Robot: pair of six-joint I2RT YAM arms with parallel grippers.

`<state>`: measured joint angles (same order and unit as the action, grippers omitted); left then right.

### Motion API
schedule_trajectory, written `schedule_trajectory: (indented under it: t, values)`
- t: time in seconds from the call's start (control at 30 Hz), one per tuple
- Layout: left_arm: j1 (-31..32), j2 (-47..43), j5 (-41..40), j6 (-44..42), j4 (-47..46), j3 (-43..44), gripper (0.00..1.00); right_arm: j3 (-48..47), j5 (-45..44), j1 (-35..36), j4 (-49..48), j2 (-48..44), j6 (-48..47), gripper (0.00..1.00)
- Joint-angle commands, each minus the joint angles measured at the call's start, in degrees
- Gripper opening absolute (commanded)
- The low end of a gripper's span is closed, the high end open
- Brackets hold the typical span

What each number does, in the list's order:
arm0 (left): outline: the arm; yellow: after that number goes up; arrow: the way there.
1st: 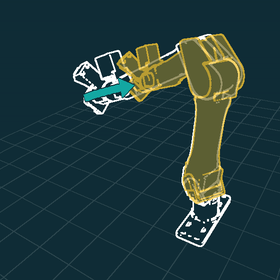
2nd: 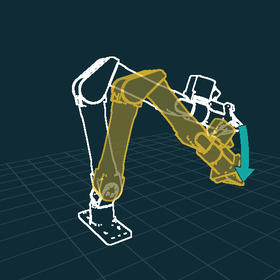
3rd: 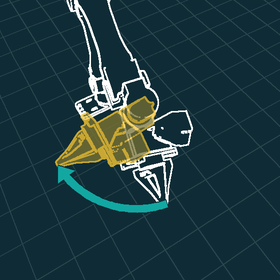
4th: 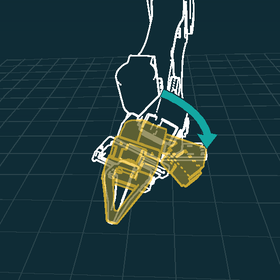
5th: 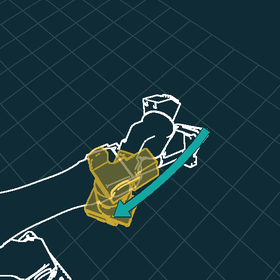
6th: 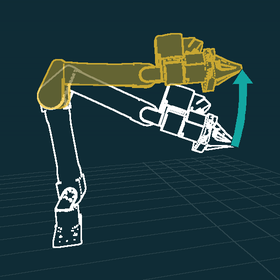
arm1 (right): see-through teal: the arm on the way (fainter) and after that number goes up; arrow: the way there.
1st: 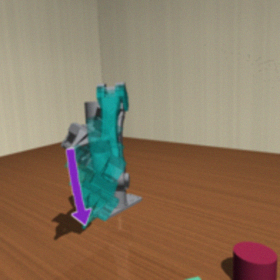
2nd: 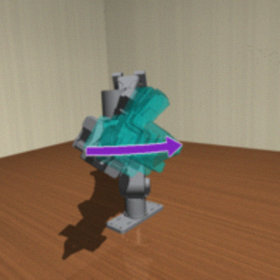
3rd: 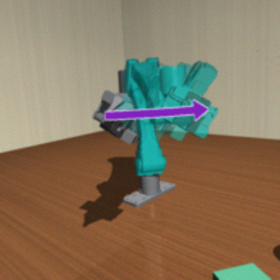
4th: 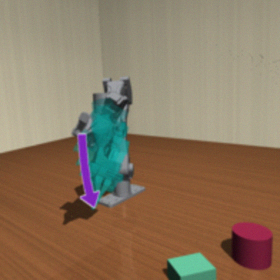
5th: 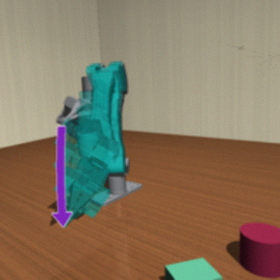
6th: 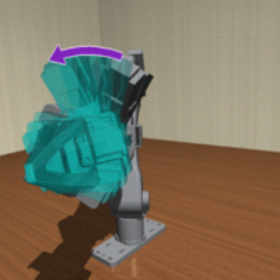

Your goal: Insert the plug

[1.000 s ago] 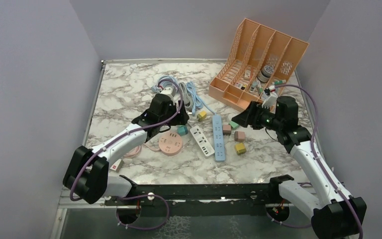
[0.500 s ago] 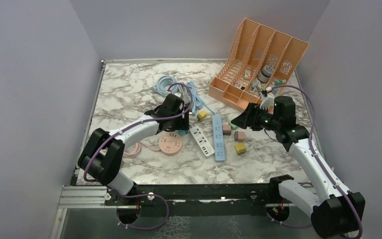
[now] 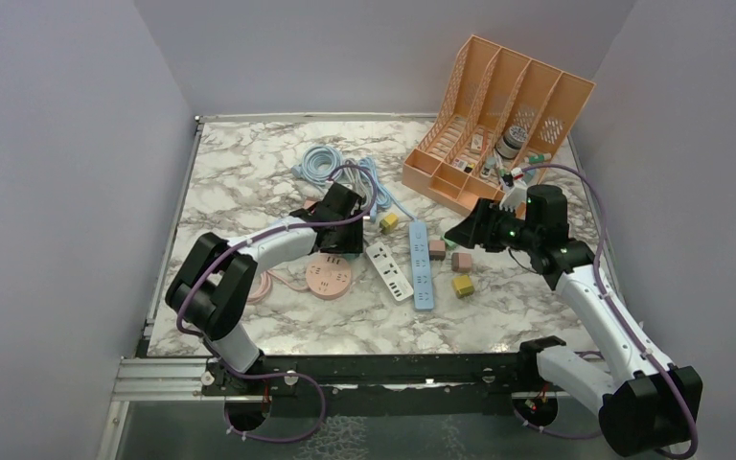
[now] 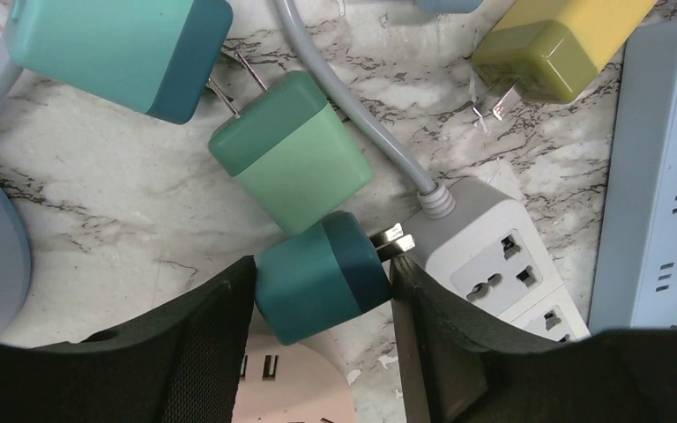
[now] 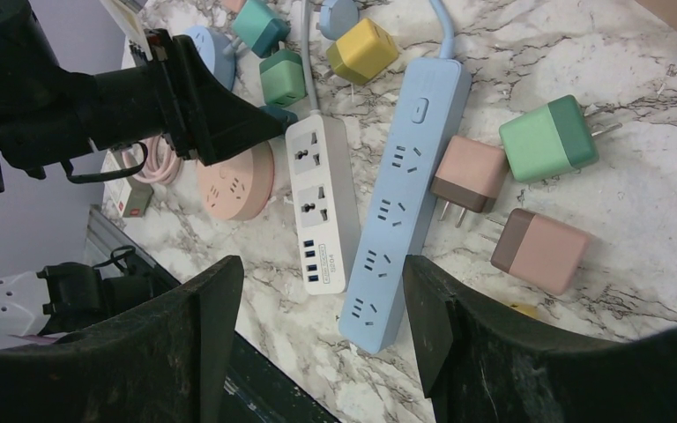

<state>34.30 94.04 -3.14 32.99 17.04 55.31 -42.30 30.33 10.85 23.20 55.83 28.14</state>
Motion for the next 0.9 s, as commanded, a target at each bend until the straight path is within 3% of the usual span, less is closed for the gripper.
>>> schedule_trajectory:
  t: [0.0,0.3,0.37,0.6,0.87]
  values:
    - [0.4,0.4,-1.9,1.3,-0.2,1.5,0.52,0.0,1.1,-0.2,0.8,0.1,-1.0,0.67]
    - [0.5,-6.5,-4.0,1.9,-1.0,0.4,0.48,0.4,6.1,-0.2,-0.8,1.0,-1.9,0.67]
    - [0.5,-9.0,-2.8,2.1,-1.4,0.2,0.48,1.4,8.8,-0.2,-4.4,1.0,-1.3,0.62]
    - [0.5,-14.4,12.3,2.7,-4.4,-0.2,0.48,7.6,15.6,1.6,-26.4,-0.2,4.3,0.66]
    - [0.5,-16.5,30.5,5.9,-7.7,1.1,0.48,9.9,15.5,9.9,-45.8,6.0,-0.8,0.74]
